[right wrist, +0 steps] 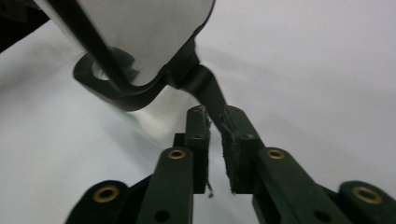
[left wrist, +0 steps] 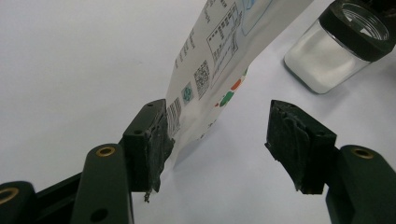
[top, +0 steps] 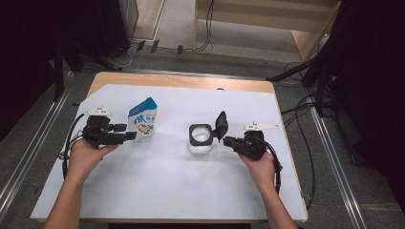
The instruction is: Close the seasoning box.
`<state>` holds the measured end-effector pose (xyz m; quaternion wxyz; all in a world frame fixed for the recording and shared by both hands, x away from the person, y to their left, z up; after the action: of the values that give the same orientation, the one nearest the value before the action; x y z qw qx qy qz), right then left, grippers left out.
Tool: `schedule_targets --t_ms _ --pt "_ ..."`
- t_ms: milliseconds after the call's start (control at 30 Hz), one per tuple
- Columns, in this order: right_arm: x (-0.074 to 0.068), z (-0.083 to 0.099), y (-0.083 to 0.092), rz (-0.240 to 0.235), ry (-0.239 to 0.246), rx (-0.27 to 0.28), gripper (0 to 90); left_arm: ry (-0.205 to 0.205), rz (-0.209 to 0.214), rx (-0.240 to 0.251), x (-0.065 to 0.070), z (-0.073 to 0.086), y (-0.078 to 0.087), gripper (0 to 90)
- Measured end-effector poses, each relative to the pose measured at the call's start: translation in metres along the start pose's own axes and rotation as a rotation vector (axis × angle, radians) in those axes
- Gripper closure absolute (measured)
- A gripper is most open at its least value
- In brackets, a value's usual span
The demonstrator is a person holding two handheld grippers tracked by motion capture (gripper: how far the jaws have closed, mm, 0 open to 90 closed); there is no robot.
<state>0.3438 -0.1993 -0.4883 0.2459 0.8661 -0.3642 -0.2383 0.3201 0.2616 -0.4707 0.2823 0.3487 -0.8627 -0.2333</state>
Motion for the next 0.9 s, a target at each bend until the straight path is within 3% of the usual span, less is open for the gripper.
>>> schedule_targets --t_ms 200,500,900 --pt "0.011 -0.006 -0.005 -0.003 -0.037 0.014 90.0 0.0 0.004 -0.009 0.0 0.004 0.0 39.2" --pt "0.012 -0.023 -0.008 -0.018 -0.026 0.028 90.0 0.005 -0.011 -0.022 0.001 0.015 0.0 39.9" --pt "0.011 -0.051 -0.012 -0.046 -0.006 0.056 90.0 0.021 0.006 -0.029 0.004 0.028 0.0 40.3"
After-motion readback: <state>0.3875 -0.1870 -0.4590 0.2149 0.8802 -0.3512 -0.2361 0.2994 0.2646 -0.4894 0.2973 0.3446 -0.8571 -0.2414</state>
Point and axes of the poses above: each handheld gripper's, and its own axes: y roughly backward along the jaws, z roughly out of its underside, x roughly to its right, the point moved 1 cm from there along -y, roughly forward along the jaws, and after that the axes turned 5 degrees about z, right-handed, at the moved point
